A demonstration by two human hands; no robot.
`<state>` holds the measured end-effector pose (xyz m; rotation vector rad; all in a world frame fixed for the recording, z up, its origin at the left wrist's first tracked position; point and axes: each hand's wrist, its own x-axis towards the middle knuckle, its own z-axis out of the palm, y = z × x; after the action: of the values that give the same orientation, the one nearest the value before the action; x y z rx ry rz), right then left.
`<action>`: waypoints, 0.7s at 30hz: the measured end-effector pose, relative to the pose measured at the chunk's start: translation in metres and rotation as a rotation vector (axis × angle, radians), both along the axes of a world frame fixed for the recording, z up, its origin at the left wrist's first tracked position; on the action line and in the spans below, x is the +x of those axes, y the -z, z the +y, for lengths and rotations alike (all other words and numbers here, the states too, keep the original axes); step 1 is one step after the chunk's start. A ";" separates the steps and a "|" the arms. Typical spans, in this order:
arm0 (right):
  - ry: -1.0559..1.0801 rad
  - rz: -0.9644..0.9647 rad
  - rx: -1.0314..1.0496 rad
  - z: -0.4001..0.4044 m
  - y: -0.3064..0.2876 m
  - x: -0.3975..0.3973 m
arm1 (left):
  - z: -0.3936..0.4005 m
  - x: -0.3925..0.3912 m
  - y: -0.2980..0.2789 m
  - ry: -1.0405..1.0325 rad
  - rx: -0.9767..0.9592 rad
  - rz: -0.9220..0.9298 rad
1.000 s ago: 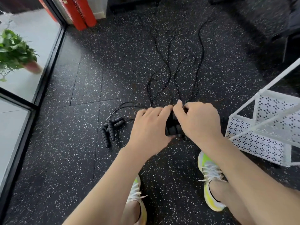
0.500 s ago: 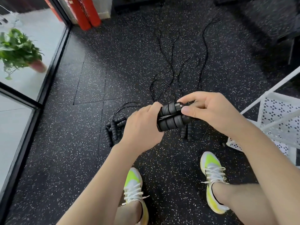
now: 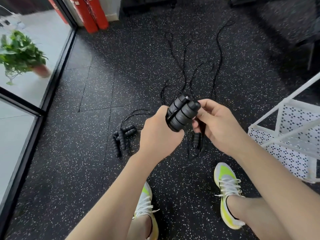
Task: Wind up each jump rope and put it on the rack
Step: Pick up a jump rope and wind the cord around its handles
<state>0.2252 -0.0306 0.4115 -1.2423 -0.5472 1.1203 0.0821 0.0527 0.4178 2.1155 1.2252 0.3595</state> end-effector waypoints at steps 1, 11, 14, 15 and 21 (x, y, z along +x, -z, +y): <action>0.005 -0.022 -0.018 0.000 0.001 -0.003 | 0.000 0.001 0.001 -0.015 -0.001 0.008; -0.247 -1.006 -0.471 -0.003 0.000 -0.027 | 0.008 0.002 0.011 -0.096 0.188 0.264; -0.356 -1.249 -0.523 -0.007 -0.001 -0.032 | 0.013 -0.003 0.017 -0.077 0.241 0.320; -0.379 -1.311 -0.518 -0.008 -0.003 -0.034 | 0.014 -0.005 0.019 -0.071 0.256 0.333; -0.482 -1.405 -0.352 -0.017 -0.023 -0.043 | 0.019 -0.015 0.032 0.043 0.350 0.440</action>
<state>0.1827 -0.0477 0.4346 -2.2121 -1.8151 0.5450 0.0667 0.0721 0.3862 2.6152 1.4382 0.0910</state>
